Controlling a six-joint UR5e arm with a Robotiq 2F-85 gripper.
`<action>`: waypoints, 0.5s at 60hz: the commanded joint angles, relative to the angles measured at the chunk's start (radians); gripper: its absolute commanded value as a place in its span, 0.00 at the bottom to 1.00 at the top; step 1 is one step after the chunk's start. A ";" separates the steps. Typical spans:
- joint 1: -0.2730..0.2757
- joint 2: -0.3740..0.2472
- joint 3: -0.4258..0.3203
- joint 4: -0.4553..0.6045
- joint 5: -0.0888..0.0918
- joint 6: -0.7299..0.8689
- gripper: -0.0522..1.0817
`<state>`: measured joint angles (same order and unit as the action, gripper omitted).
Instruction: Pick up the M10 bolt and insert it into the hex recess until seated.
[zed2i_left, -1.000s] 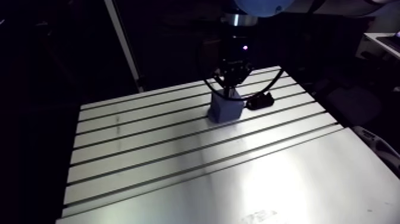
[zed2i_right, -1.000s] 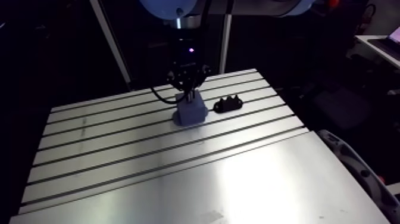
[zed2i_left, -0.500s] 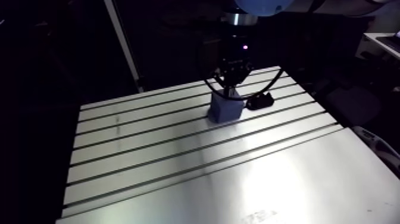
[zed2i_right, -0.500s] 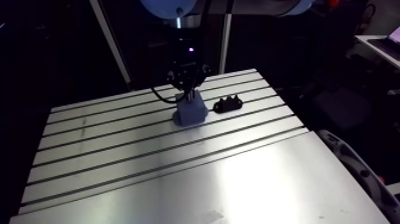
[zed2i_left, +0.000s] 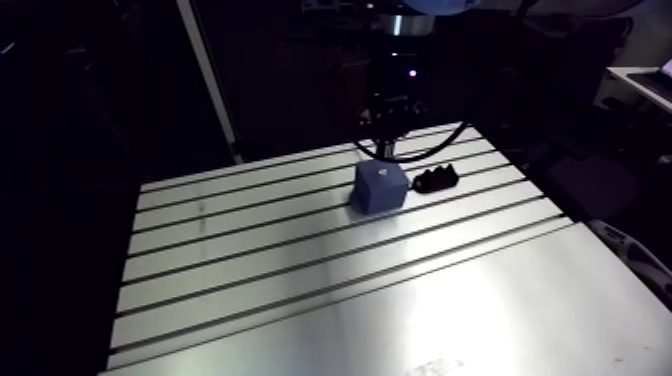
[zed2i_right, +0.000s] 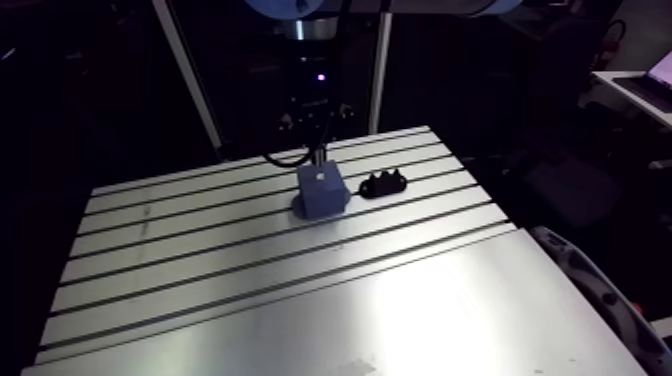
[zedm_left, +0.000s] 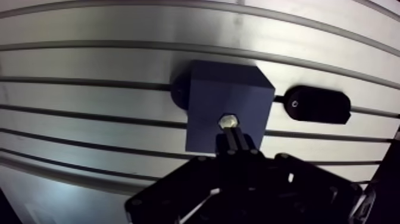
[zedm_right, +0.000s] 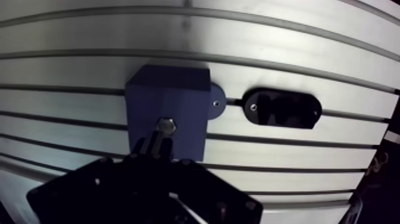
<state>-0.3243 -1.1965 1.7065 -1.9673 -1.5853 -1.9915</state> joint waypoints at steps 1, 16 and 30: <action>0.002 -0.004 -0.003 0.013 -0.008 -0.002 0.15; 0.004 -0.004 -0.003 0.044 -0.009 -0.011 0.05; 0.008 -0.028 -0.045 0.104 -0.008 -0.010 0.05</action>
<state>-0.3197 -1.2031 1.6985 -1.9221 -1.5940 -2.0015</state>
